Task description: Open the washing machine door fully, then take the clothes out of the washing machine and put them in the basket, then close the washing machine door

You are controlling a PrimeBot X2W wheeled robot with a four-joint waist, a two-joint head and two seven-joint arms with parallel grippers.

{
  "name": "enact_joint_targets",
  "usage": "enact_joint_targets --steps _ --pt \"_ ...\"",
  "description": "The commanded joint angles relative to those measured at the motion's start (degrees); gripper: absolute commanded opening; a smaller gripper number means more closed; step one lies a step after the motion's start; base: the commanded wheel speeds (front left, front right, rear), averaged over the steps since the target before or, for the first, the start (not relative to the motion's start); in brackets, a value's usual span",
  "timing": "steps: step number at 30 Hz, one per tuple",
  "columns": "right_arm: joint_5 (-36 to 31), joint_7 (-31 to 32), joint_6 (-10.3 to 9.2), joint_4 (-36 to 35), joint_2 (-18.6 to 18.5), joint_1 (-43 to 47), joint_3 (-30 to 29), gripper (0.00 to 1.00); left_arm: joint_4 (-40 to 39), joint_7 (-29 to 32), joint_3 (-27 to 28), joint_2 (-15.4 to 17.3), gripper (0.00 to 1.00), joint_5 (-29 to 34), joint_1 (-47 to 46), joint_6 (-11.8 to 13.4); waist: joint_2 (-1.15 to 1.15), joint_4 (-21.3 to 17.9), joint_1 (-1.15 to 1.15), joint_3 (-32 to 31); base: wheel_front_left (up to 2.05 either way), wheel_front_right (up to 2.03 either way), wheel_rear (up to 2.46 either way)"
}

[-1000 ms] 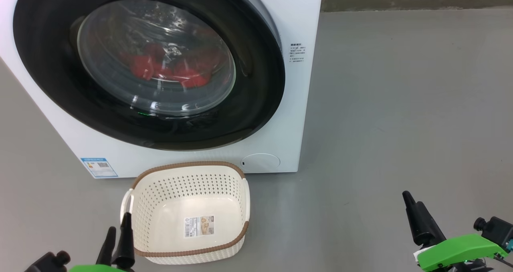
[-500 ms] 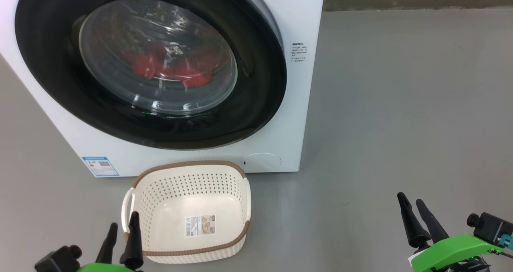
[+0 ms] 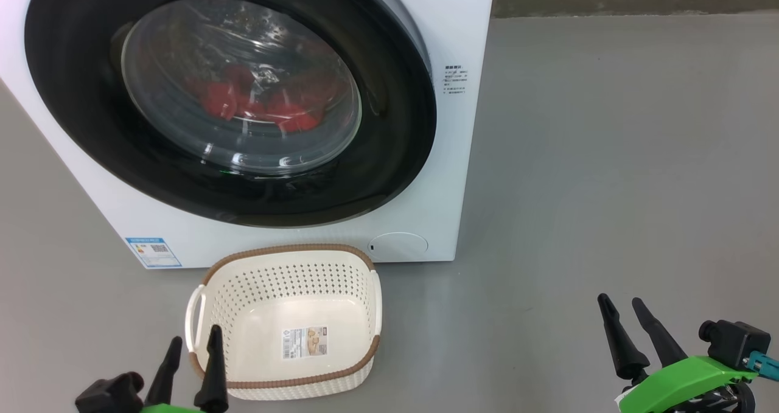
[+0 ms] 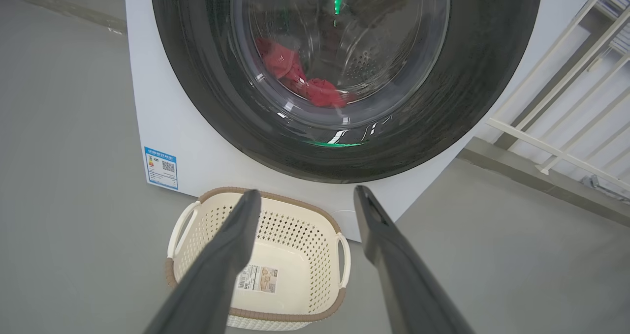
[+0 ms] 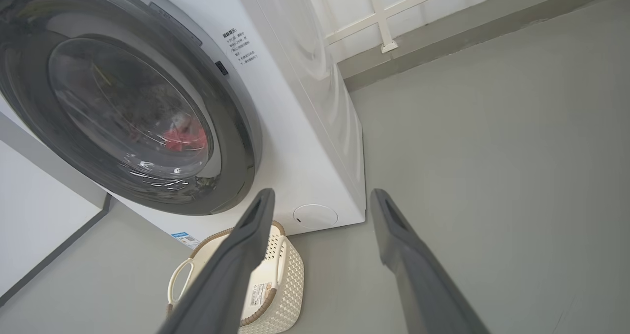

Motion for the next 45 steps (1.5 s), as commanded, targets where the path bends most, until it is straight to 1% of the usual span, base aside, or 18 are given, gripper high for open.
enact_joint_targets --steps 1,17,28,42,45 --pt "-2.32 -0.95 0.06 -1.73 -1.27 -0.95 1.02 1.00 -1.86 -1.09 0.73 1.12 1.00 2.36 -0.99 0.73 0.00 -0.02 0.00 -0.02 0.00 0.00 0.00" --pt "-12.36 -3.47 0.07 -2.04 -2.78 -0.68 2.62 1.00 -2.78 -3.62 -1.41 1.94 1.00 12.82 -0.61 2.30 0.00 0.08 0.00 -0.18 0.00 0.00 0.00" --pt "-20.26 -5.31 0.08 -2.62 -3.56 0.03 2.55 1.00 -3.21 -5.46 -2.57 2.50 1.00 20.42 -0.25 3.06 0.00 0.17 0.00 -0.16 0.00 0.00 0.00" --pt "-29.82 -7.66 0.09 -3.28 -3.55 0.58 2.39 1.00 -4.30 -7.82 -4.04 2.78 1.00 30.48 0.08 3.89 0.00 0.40 0.00 0.06 0.00 0.00 0.00" --pt "-30.91 -7.93 0.09 -3.41 -3.52 0.51 2.37 1.00 -4.25 -8.09 -4.01 2.71 1.00 31.33 0.16 3.78 0.00 0.46 0.00 0.08 0.00 0.00 0.00"
